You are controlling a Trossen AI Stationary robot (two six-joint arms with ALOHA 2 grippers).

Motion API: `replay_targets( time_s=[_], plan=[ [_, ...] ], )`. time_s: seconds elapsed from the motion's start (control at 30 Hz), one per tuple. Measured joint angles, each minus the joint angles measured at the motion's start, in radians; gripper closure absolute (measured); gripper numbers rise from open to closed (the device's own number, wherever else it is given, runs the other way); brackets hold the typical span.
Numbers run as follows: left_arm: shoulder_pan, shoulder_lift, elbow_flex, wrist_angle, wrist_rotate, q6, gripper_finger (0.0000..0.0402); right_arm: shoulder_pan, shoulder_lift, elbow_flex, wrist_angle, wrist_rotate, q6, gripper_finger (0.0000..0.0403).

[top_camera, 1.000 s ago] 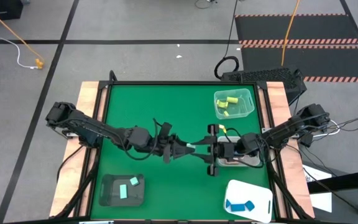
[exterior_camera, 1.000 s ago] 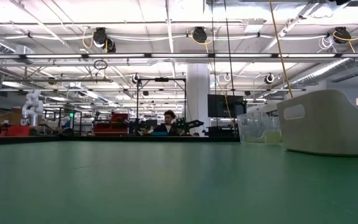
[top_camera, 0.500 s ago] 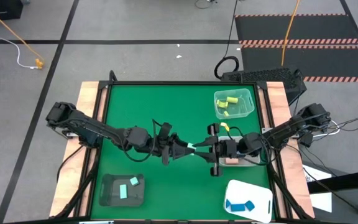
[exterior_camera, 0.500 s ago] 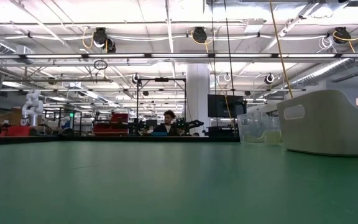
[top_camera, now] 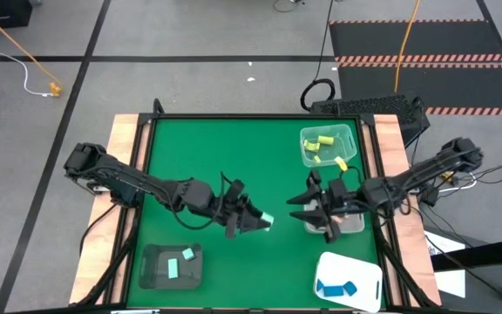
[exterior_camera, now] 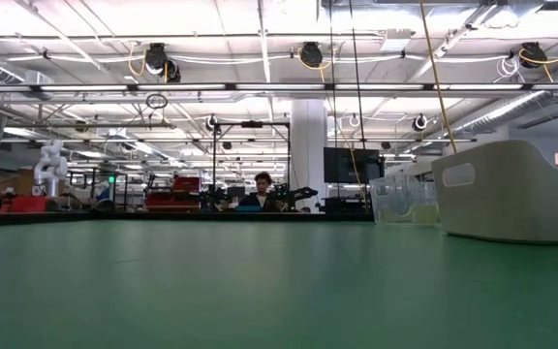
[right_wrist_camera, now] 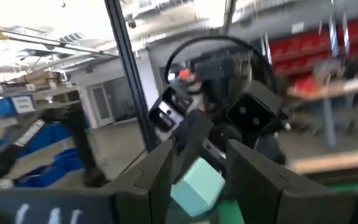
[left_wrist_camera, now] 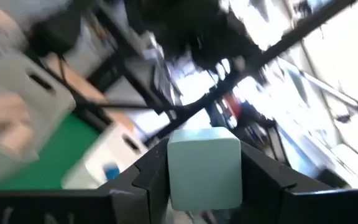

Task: Sort & place blocks by color
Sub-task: Put the light blue block into the black bin

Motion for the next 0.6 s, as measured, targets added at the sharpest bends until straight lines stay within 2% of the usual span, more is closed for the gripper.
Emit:
replay_targets(
  time_s=[0.23,0.37,0.47,0.6],
  plan=[
    [-0.001,-0.002,0.000,-0.101,0.300,-0.130,0.0259,0.071,-0.080,0.000,-0.279,-0.004,0.232,0.0264],
    [-0.023,-0.002,0.000,-0.244,0.460,-0.217,0.0248,0.124,-0.082,0.000,-0.390,-0.006,0.344,0.0264],
    [-0.066,-0.010,0.000,-0.424,0.529,-0.282,0.0248,0.167,-0.082,0.000,-0.442,-0.007,0.422,0.0264],
    [-0.146,-0.043,0.000,-0.687,0.544,-0.364,0.0258,0.226,-0.081,0.000,-0.476,-0.007,0.505,0.0264]
  ],
)
